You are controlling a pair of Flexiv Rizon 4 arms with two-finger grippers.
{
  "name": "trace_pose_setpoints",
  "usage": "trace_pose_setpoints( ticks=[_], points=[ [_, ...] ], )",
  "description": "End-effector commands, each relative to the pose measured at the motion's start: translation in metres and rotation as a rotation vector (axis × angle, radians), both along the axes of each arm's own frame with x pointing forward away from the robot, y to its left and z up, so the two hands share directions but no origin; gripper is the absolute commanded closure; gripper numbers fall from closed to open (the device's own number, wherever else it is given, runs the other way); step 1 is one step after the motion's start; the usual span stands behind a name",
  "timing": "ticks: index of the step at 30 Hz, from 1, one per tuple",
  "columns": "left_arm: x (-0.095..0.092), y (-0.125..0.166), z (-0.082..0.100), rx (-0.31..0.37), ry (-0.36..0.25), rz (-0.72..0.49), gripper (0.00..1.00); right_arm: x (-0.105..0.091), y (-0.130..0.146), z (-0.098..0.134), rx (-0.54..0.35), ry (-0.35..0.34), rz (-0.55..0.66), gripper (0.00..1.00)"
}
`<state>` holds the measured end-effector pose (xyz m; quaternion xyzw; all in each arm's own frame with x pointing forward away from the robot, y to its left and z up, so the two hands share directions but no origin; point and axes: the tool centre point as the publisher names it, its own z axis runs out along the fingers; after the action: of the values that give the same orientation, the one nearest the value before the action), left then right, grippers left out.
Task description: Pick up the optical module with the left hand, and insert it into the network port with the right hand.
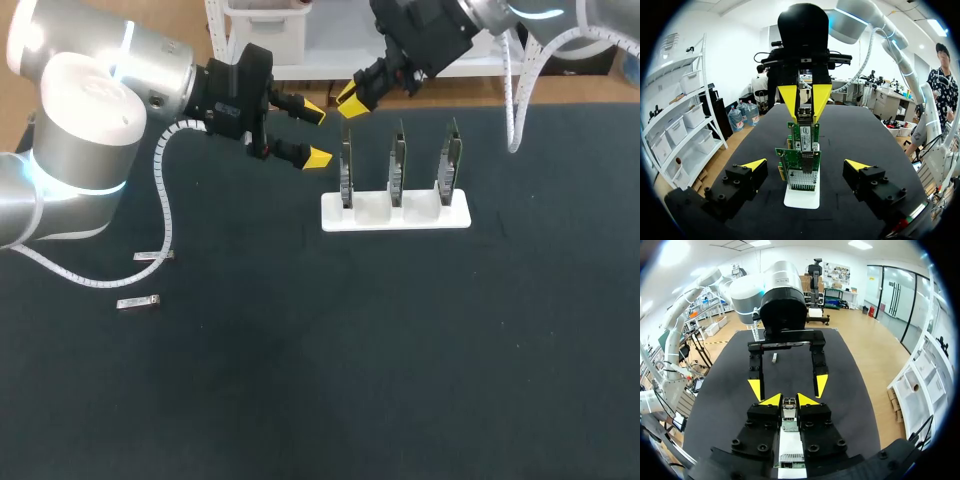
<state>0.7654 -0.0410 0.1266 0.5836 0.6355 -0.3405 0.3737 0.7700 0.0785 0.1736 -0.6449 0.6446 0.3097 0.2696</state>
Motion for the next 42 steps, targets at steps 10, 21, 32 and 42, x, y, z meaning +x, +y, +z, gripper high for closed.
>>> trace_pose_setpoints(
  ticks=[10,21,32,42],
  points=[
    [0.0006,-0.0011,0.0004,0.005,0.002,0.002,0.0,-0.0033,-0.0017,-0.0007,-0.007,-0.02,-0.001,1.0],
    [0.0006,-0.0011,0.0004,0.005,0.002,0.002,0.0,-0.0039,-0.0007,-0.0034,-0.011,-0.02,0.007,1.0],
    [0.0006,-0.0011,0.0004,0.005,0.002,0.002,0.0,-0.0059,-0.0011,0.0008,-0.002,-0.038,0.005,1.0],
    [0.0006,-0.0011,0.0004,0.005,0.002,0.002,0.0,-0.0077,-0.0014,0.003,-0.009,-0.053,0.007,1.0]
  ],
)
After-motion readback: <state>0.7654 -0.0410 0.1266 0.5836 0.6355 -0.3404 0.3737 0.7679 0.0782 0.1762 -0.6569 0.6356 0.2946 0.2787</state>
